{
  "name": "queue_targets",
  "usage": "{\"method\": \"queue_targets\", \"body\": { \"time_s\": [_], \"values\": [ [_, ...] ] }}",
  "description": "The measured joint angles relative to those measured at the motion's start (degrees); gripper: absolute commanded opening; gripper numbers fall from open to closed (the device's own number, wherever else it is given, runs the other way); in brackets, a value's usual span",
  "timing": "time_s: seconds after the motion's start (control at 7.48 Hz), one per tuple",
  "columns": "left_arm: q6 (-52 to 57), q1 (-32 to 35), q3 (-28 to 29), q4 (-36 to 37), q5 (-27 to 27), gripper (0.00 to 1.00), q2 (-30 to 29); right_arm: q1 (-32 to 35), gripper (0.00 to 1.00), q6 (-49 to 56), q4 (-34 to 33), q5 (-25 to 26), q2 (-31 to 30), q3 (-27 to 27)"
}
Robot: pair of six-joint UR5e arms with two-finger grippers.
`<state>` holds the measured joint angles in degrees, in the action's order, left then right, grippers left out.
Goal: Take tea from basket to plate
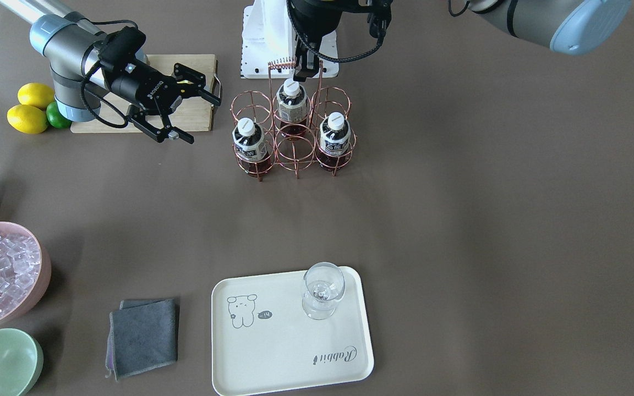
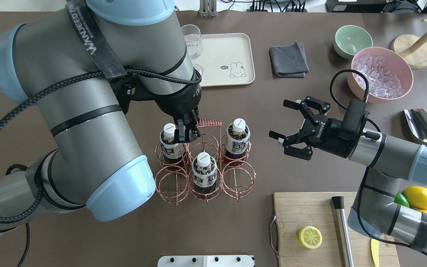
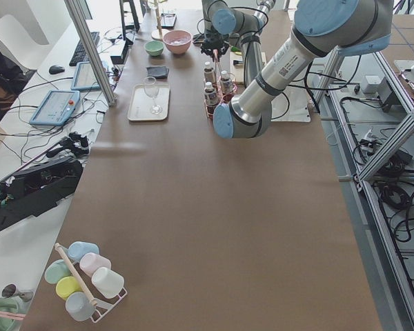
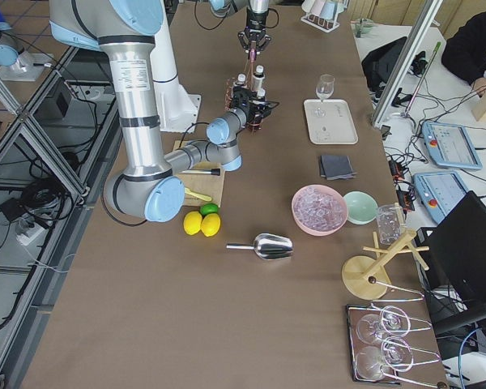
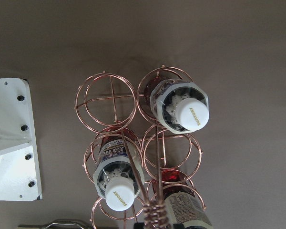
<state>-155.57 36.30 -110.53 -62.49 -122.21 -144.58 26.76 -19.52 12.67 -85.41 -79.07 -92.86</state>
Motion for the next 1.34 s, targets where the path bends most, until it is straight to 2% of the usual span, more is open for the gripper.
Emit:
{"method": "queue_targets", "body": {
  "time_s": [0.67,1.34],
  "values": [
    [0.1,0.0,0.1,-0.1,0.0,0.0,0.0,-2.2,0.98,0.7,-5.2,2.2,4.2,-0.5],
    [0.0,0.0,0.1,-0.1,0.0,0.0,0.0,-4.4,0.88,0.1,-7.4,4.1,5.6,-0.7]
  ]
}}
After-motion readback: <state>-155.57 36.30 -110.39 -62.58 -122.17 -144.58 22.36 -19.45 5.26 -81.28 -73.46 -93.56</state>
